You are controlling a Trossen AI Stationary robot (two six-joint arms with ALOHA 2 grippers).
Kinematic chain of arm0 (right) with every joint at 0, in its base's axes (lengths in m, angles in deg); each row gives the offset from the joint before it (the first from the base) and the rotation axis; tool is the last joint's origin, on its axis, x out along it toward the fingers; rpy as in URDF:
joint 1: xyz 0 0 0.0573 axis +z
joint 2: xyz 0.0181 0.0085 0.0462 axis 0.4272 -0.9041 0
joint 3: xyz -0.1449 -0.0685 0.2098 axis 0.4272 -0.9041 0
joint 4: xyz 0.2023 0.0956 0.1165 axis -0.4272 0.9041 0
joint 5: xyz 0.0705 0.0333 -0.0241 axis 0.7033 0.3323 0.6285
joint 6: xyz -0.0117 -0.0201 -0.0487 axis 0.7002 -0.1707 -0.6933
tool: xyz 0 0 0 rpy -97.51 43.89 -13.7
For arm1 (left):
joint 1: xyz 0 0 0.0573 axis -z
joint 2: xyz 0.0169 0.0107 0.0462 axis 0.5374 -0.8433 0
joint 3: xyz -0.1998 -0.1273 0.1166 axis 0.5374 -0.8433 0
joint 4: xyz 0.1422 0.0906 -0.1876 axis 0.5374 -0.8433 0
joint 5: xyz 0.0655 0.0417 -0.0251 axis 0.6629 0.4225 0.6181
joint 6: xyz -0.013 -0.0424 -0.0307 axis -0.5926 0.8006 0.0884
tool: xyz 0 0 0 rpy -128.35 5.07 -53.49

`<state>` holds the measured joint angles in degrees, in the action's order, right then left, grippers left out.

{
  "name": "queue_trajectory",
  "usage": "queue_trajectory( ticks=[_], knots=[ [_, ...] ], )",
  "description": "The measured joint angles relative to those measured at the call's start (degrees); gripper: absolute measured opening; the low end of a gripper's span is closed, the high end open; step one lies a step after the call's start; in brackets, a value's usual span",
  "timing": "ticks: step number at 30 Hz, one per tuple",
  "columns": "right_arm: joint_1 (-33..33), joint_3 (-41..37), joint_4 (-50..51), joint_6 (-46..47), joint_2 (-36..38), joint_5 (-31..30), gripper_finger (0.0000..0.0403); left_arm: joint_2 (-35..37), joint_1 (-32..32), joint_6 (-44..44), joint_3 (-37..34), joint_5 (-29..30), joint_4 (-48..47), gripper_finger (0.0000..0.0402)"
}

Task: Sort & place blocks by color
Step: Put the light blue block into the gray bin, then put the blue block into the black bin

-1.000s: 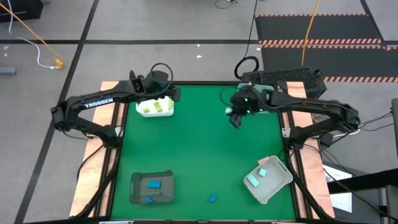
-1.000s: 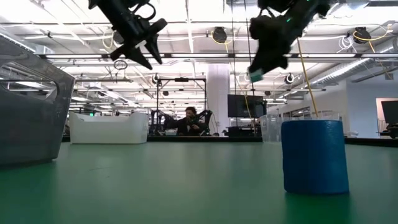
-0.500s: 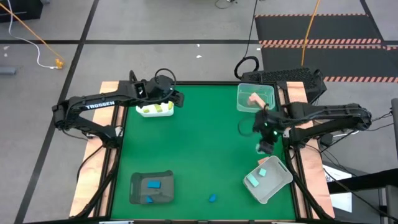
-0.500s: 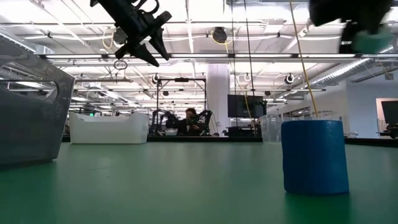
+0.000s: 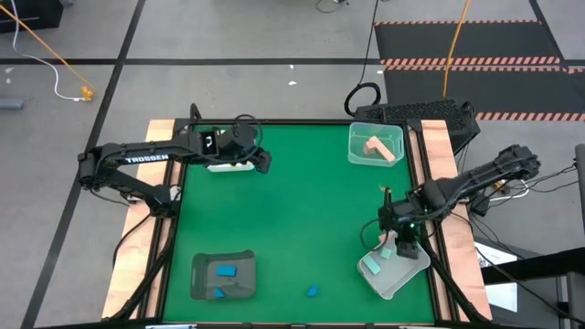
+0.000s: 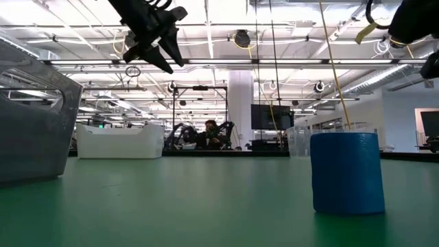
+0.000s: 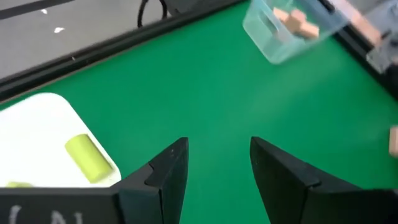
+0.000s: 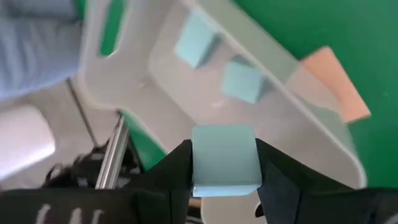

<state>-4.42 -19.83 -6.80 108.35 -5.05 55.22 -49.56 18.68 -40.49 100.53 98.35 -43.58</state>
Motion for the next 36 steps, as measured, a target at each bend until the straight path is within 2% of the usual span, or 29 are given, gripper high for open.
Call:
queue_trajectory(
  ticks=[3, 7, 11, 18, 27, 31, 36],
  knots=[
    [1.1, -0.8, -0.7, 3.5, 0.0, -1.6, 0.0153, 0.0, 1.7, -0.5, 0.0, 0.0, -1.4, 0.0172],
    [2.1, -1.2, -1.8, 4.1, 0.0, -1.7, 0.0187, 0.0, 4.1, -0.1, 0.0, 0.0, -2.9, 0.0172],
    [2.9, -1.3, -2.9, 4.2, 0.0, -4.4, 0.0222, 0.0, 6.9, -0.8, 0.0, 0.0, -4.1, 0.0173],
    [2.9, -1.3, -3.6, 4.1, 0.0, -4.2, 0.0266, 0.0, 12.9, -6.2, 0.0, 0.1, -1.3, 0.0173],
    [2.9, -1.3, -4.7, 0.8, 0.0, -5.6, 0.0267, -2.1, 22.1, -6.1, 0.0, 1.8, 7.8, 0.0173],
    [2.9, -1.3, -9.2, -0.2, 0.0, -8.8, 0.0266, -5.5, 26.6, -5.9, 0.0, 2.1, 10.2, 0.0172],
    [2.9, -1.3, -16.7, -5.0, 0.0, -9.0, 0.0265, -8.5, 31.4, -1.2, -0.1, 2.2, 10.7, 0.0173]
  ],
)
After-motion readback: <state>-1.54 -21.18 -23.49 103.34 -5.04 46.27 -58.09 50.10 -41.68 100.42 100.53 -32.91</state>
